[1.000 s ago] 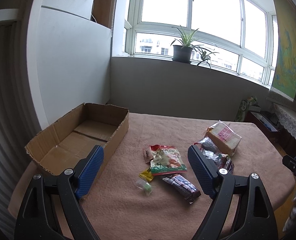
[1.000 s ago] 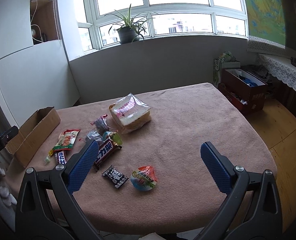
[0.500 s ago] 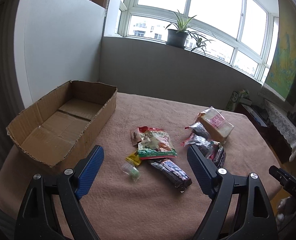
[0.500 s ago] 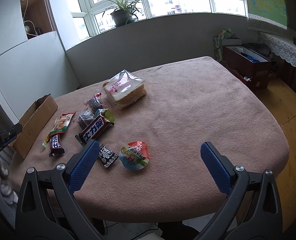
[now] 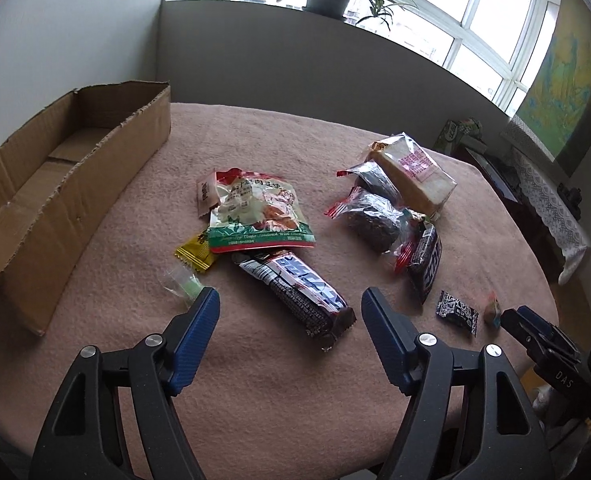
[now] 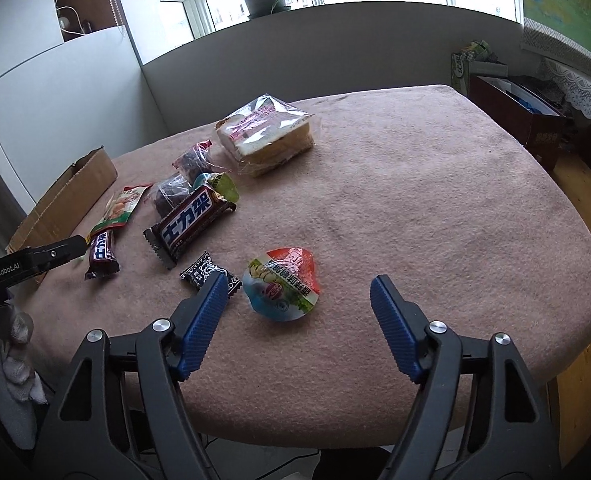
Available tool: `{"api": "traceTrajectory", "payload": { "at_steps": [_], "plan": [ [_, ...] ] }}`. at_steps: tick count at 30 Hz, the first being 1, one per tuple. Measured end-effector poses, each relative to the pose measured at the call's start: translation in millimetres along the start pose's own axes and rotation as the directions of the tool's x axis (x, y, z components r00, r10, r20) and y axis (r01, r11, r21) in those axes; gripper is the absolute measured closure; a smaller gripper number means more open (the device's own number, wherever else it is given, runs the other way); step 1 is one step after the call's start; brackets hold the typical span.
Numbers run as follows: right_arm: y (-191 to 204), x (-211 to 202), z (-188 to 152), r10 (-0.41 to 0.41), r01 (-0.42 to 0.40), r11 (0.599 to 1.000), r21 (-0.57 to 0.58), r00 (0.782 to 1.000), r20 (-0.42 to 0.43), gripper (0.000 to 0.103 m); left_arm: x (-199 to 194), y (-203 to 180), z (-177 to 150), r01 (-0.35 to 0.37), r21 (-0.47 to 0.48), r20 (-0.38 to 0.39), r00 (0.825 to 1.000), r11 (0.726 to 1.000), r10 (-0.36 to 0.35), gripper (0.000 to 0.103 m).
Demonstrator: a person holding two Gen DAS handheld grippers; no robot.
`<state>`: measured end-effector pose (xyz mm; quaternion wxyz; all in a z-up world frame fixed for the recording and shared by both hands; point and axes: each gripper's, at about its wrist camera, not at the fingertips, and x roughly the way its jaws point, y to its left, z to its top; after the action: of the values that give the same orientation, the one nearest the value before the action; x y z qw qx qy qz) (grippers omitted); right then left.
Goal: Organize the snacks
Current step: 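Move the left tool to the Snickers bar while the right tool moves to the round candy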
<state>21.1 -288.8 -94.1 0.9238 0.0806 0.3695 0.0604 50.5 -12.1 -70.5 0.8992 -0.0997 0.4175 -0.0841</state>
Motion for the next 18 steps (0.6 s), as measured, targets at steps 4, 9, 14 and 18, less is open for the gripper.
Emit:
{"api": "traceTrajectory", "payload": {
  "at_steps": [4, 9, 14, 18],
  "plan": [
    [-1, 5, 2, 0.001, -0.001, 1.0, -0.005, 1.0, -0.007, 0.026, 13, -1, 7, -0.014, -0.002, -0.029, 0.999, 1.0, 0.014, 0.03],
    [-3, 13, 1, 0.0, 0.0, 1.0, -0.008, 1.0, -0.023, 0.026, 26, -10, 9, -0.051, 0.033, -0.059, 0.997, 0.998, 0.053, 0.03],
    [-2, 15, 1, -0.004, 0.004, 1.0, -0.011, 1.0, -0.017, 0.026, 32, -12, 5, -0.102, 0.074, -0.073, 0.992, 0.992, 0.107, 0.037],
    [-2, 15, 1, -0.006, 0.005, 1.0, -0.012, 1.0, -0.017, 0.026, 23, -7, -1, -0.113, 0.084, -0.057, 0.991, 0.99, 0.118, 0.043]
  ]
}}
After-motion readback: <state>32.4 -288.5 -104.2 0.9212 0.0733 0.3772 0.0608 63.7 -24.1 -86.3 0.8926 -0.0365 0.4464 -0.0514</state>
